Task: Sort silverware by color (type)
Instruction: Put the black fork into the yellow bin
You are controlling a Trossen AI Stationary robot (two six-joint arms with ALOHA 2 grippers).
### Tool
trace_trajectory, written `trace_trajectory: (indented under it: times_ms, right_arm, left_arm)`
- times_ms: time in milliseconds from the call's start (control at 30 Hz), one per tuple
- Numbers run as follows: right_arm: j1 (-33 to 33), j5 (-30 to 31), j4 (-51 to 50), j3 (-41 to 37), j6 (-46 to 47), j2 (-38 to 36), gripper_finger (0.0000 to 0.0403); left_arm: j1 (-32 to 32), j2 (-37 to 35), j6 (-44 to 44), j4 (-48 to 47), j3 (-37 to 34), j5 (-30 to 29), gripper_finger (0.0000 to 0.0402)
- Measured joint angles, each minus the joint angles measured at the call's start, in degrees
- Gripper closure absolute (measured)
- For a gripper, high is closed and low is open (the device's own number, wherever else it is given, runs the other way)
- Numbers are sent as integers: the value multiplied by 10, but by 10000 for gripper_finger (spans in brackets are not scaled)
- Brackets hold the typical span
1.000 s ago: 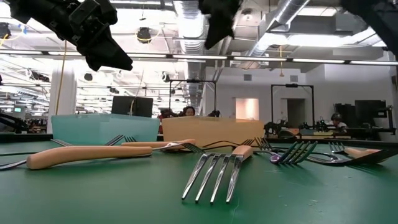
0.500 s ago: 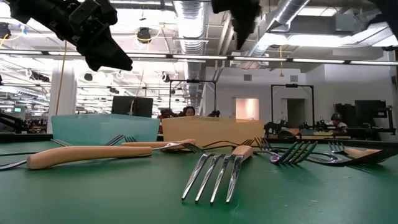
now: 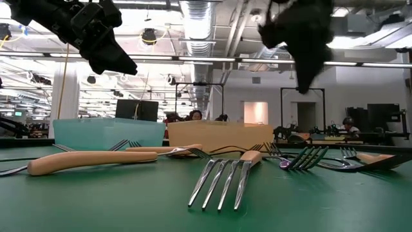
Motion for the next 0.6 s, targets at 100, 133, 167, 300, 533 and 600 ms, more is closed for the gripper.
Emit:
trace_trajectory:
  times_ms: [100, 133, 167, 300, 533, 600]
  right_arm:
    - [34, 4, 20, -45, 96, 1, 339]
    - [44, 4, 28, -54, 121, 6, 339]
    - [53, 3, 32, -61, 139, 9, 339]
    - [76, 4, 40, -69, 173, 25, 339]
    - [102, 15, 114, -69, 217, 27, 338]
    - [109, 14, 117, -69, 234, 27, 335]
  left_arm:
    - [0, 0, 0, 1, 0, 0, 287]
    - [0, 0, 0, 1, 0, 0, 287]
    - [0, 0, 0, 1, 0, 0, 287]
    - [0, 0, 0, 1, 0, 0, 287]
    - [0, 0, 0, 1, -1, 0, 287]
    - [0, 0, -1, 1, -1, 0, 287]
